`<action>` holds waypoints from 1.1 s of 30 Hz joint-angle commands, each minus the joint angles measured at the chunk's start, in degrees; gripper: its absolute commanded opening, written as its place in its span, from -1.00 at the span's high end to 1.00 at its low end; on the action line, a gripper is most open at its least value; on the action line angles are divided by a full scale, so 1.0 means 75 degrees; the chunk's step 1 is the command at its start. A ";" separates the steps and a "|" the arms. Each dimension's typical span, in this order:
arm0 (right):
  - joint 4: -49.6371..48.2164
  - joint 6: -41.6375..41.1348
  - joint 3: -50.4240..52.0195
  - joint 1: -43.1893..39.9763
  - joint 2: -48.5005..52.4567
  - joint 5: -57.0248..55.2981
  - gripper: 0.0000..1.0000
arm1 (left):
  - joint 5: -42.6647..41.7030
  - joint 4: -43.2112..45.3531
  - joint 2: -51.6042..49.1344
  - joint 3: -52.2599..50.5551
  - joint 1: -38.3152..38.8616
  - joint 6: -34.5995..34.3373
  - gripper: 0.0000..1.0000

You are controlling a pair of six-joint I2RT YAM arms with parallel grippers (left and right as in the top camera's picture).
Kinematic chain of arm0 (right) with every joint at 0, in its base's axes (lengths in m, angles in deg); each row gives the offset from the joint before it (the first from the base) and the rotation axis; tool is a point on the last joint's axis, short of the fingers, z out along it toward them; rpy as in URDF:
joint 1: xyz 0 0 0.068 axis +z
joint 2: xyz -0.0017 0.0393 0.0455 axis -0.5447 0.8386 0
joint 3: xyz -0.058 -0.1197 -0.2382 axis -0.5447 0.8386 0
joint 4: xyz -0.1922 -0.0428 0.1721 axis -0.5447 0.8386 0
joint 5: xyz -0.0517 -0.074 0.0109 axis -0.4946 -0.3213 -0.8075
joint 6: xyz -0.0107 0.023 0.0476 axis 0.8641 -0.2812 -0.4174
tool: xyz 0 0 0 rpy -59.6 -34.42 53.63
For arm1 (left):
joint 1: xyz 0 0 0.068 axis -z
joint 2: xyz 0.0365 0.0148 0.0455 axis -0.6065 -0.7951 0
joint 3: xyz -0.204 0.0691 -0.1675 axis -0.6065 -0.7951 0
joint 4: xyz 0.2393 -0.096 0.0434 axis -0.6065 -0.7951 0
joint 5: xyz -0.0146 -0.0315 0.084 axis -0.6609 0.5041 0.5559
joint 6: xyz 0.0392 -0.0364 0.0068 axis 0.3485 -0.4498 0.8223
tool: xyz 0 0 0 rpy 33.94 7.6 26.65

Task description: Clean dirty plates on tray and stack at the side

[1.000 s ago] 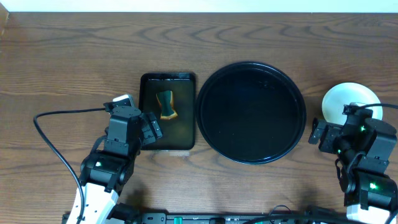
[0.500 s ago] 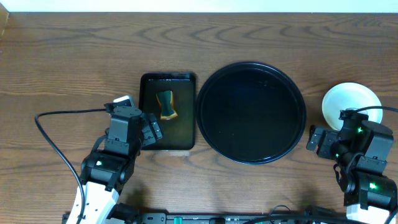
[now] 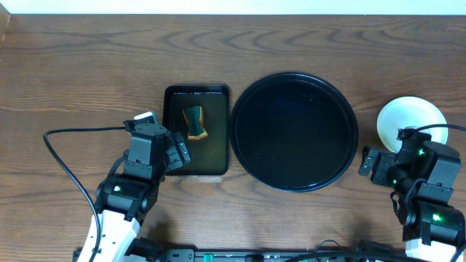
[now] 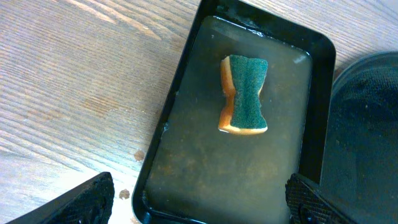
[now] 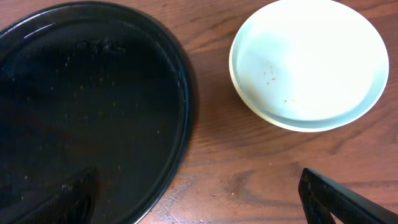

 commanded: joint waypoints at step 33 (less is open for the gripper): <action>-0.2783 0.0501 0.1603 0.0055 -0.3337 0.0117 -0.98 | 0.0096 -0.0009 -0.0017 -0.0003 -0.0026 0.0102 -0.79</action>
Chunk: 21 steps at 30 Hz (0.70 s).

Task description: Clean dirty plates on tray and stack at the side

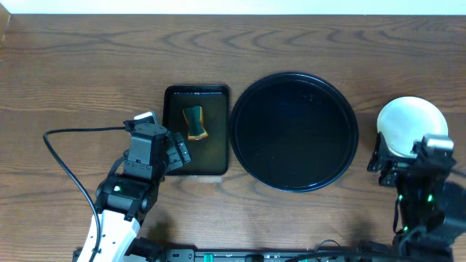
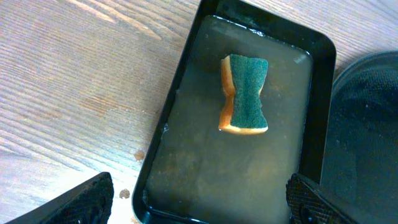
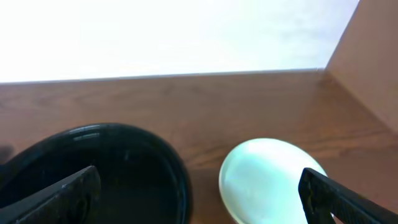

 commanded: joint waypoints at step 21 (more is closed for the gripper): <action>-0.3995 0.0848 0.4194 0.0854 -0.2888 0.0434 -0.98 | 0.0096 0.0003 -0.0015 -0.0003 -0.0026 0.0102 -0.79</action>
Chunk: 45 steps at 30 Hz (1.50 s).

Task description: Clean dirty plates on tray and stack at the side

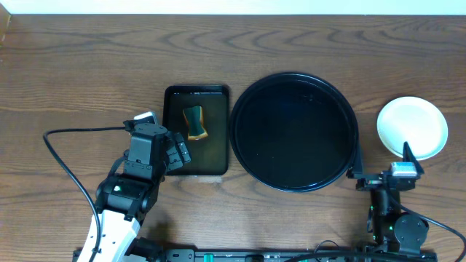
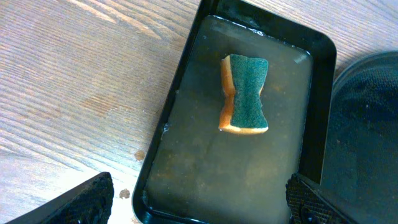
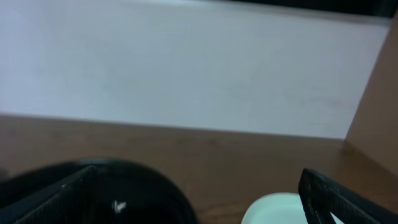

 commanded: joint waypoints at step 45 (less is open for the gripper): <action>0.1209 0.0408 0.0009 0.0423 -0.0073 0.0641 -0.98 | 0.0096 -0.0006 0.0006 -0.0003 -0.0015 0.0102 -0.79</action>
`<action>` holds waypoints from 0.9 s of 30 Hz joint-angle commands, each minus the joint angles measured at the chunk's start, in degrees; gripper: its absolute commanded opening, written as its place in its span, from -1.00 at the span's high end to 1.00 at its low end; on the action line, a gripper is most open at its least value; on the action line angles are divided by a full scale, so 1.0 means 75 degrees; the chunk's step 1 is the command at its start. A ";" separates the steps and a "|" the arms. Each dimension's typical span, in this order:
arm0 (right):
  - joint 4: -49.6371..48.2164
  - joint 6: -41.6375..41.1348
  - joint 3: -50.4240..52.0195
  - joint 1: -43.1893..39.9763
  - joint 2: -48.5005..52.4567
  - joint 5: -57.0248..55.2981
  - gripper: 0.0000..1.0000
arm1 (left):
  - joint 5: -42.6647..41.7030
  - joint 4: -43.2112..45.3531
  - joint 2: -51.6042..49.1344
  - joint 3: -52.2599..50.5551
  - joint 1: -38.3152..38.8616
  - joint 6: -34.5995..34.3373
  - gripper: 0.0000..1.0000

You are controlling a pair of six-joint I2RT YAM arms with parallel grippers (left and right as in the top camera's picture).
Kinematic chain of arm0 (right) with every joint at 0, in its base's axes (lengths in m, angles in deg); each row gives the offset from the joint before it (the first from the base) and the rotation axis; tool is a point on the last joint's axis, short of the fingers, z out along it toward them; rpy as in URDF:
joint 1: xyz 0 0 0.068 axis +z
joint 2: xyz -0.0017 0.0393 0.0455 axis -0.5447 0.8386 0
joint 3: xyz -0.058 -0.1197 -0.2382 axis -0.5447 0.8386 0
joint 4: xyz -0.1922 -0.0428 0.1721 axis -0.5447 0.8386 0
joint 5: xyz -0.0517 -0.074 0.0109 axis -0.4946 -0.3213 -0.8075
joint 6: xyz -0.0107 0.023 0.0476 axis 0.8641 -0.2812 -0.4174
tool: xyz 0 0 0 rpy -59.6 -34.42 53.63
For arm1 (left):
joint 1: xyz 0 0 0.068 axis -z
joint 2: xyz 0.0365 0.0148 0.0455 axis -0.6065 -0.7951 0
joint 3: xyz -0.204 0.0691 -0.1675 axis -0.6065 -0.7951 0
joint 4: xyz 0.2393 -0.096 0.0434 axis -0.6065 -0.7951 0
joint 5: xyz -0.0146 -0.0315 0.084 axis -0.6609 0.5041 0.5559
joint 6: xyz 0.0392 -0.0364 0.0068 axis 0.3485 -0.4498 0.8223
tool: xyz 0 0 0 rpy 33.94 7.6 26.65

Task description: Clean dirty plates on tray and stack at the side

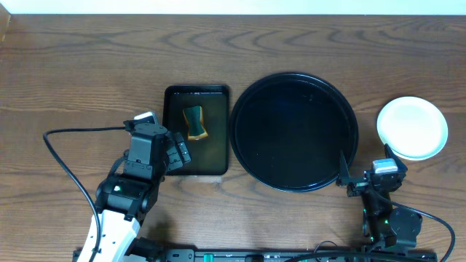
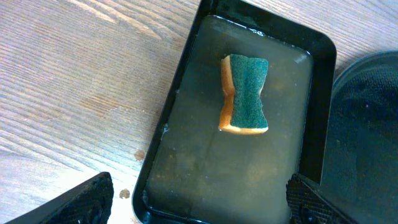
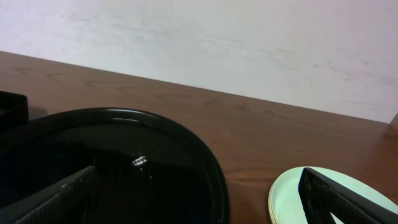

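Note:
The round black tray (image 1: 295, 131) lies mid-table with no plate on it. White plates (image 1: 412, 128) sit stacked to its right, two rims showing in the right wrist view (image 3: 287, 196). A green-and-yellow sponge (image 2: 244, 94) lies in a black rectangular water dish (image 1: 218, 160). My left gripper (image 2: 199, 205) hangs open over the dish's near end, apart from the sponge. My right gripper (image 1: 364, 173) is open and empty, low at the table's front, between the tray's edge and the plates, pointing at the back wall (image 3: 196, 205).
The wooden table (image 1: 87, 65) runs to a white wall at the back. A black cable (image 1: 58, 149) loops left of my left arm. A small brown spot (image 2: 138, 155) marks the wood beside the dish.
My right gripper has shifted a little left at the table's front, and its view now tilts lower, showing more of the round tray. My left arm has not moved.
My right gripper first hung open beside the white plates, looking down on them. Then it stood drawn back and tilted up toward the wall, then low at the table's front, where it stays. My left gripper remained open over the sponge dish throughout.

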 commanded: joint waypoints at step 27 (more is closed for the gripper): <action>0.0020 -0.0108 0.0012 0.0067 -0.0050 0.0122 -0.98 | 0.0096 -0.0029 0.5397 -0.3628 -0.1993 0.0102 -0.79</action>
